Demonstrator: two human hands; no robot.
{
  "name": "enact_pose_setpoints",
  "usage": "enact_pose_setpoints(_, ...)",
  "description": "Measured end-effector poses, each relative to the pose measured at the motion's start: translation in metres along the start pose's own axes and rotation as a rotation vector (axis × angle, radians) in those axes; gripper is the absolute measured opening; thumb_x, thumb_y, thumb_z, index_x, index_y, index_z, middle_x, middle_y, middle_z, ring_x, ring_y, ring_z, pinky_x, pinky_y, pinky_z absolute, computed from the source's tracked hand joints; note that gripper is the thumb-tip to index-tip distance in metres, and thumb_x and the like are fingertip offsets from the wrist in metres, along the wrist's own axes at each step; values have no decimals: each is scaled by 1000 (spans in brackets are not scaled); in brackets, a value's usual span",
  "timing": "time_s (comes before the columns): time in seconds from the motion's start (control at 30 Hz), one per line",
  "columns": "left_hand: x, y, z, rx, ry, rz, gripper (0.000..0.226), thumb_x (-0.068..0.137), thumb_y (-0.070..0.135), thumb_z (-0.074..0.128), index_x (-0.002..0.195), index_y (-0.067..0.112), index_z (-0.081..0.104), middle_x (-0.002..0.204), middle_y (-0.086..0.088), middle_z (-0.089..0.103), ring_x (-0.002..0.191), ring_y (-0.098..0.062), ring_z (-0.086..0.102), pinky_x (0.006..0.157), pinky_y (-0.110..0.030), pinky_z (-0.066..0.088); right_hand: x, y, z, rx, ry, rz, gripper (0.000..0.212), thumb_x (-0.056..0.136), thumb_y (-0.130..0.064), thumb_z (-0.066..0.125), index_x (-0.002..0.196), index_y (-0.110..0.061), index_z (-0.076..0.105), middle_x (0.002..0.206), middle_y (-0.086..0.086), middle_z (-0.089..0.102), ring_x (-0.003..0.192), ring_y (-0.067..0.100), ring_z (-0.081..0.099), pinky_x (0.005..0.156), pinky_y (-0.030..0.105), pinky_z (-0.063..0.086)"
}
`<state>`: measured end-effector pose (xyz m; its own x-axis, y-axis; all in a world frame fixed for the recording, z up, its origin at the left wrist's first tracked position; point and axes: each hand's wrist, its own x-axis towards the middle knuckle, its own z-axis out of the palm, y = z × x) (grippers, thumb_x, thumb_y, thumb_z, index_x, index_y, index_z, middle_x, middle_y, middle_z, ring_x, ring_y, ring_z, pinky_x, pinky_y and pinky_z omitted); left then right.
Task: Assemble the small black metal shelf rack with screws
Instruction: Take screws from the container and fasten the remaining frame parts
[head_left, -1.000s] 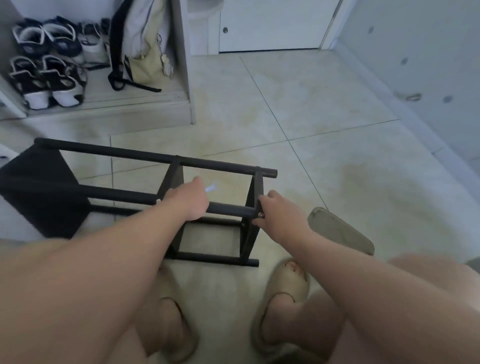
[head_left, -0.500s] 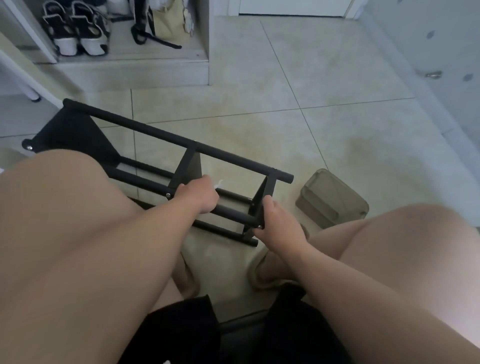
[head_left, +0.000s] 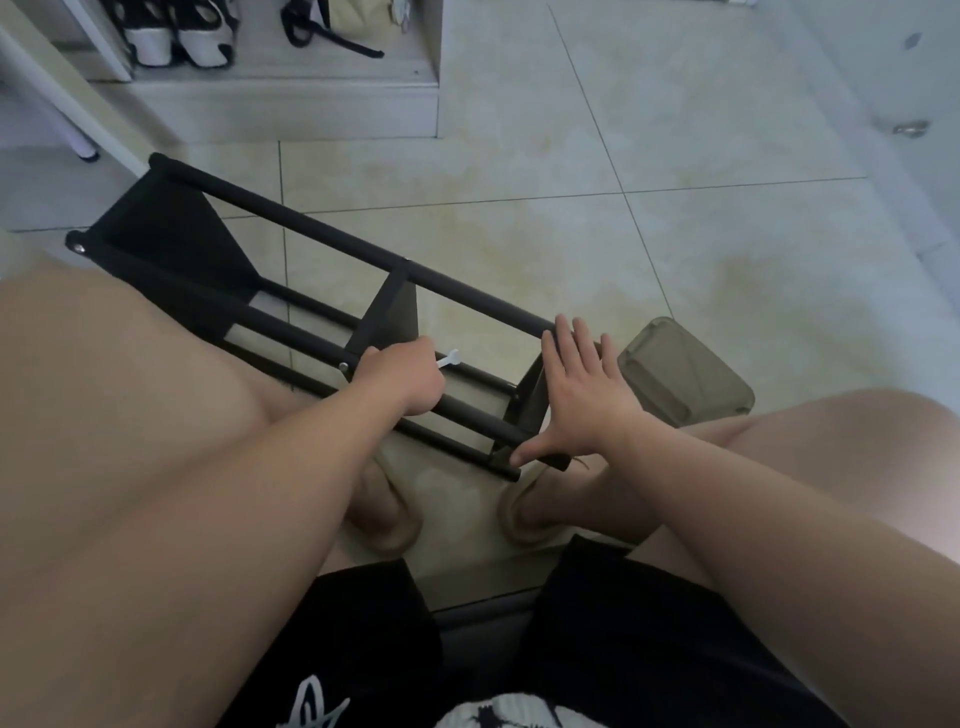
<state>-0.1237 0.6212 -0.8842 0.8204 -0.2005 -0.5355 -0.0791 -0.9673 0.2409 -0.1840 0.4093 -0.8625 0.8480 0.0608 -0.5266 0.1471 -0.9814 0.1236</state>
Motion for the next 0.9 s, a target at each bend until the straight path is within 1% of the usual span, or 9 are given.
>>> enact_pose_setpoints(0.2, 8, 6, 0, 63, -54, -55, 13, 91, 13, 36, 98, 17, 46, 87, -1, 51, 90, -28, 49, 89, -41, 30, 5, 4, 4, 50, -36, -58, 161, 52, -102, 49, 154, -1, -25, 160, 18, -35, 148, 34, -33, 124, 52, -10)
enact_pose_setpoints(0.3, 13, 11, -2, 48, -103, -70, 17, 93, 16, 39, 97, 15, 55, 88, -2, 54, 93, -28, 51, 95, -42, 34, 7, 7, 4, 63, -44, -74, 160, 53, -101, 49, 153, -1, -26, 160, 18, -36, 148, 35, -34, 124, 51, -12)
enact_pose_setpoints(0.4, 21, 16, -3, -62, -142, 31, 21, 98, 22, 51, 100, 12, 69, 95, -6, 67, 91, -27, 61, 82, -36, 47, 10, 9, 3, 57, -55, -82, 160, 53, -102, 47, 153, -1, -26, 160, 19, -36, 148, 36, -33, 124, 51, -12)
enact_pose_setpoints(0.47, 23, 21, -2, -129, -167, 130, 16, 97, 24, 60, 92, 17, 74, 84, 1, 69, 80, -18, 62, 66, -28, 44, 11, 9, 4, 59, -54, -82, 160, 52, -103, 45, 153, -1, -26, 160, 19, -36, 148, 37, -33, 124, 52, -12)
enact_pose_setpoints(0.5, 25, 23, -1, -153, -178, 168, 13, 96, 23, 63, 88, 21, 74, 78, 6, 69, 77, -12, 62, 63, -24, 42, 11, 9, 5, 61, -50, -82, 160, 52, -103, 45, 154, 0, -25, 160, 20, -36, 148, 37, -33, 124, 52, -12)
enact_pose_setpoints(0.57, 27, 29, 3, -182, -202, 210, 9, 92, 20, 68, 90, 23, 76, 77, 9, 69, 80, -12, 64, 70, -23, 44, 11, 8, 6, 72, -48, -77, 161, 52, -102, 46, 154, 0, -24, 160, 20, -35, 148, 37, -32, 124, 52, -12)
enact_pose_setpoints(0.73, 32, 39, 10, -160, -270, 253, 14, 88, 17, 71, 99, 21, 79, 95, 3, 74, 93, -18, 67, 89, -33, 52, 12, 7, 6, 74, -39, -74, 161, 52, -101, 49, 154, 0, -23, 160, 21, -34, 148, 37, -32, 124, 52, -12)
enact_pose_setpoints(0.83, 35, 42, 10, -206, -302, 264, 15, 88, 15, 69, 98, 22, 79, 94, 4, 74, 95, -17, 67, 92, -33, 52, 10, 7, 6, 83, -35, -74, 161, 53, -100, 52, 155, 1, -22, 160, 21, -34, 149, 37, -31, 124, 53, -12)
enact_pose_setpoints(0.9, 37, 44, 9, -256, -328, 261, 15, 89, 15, 66, 92, 26, 77, 89, 5, 75, 92, -15, 69, 90, -32, 53, 10, 7, 6, 89, -33, -73, 161, 53, -100, 52, 155, 0, -21, 161, 21, -33, 149, 37, -31, 124, 53, -12)
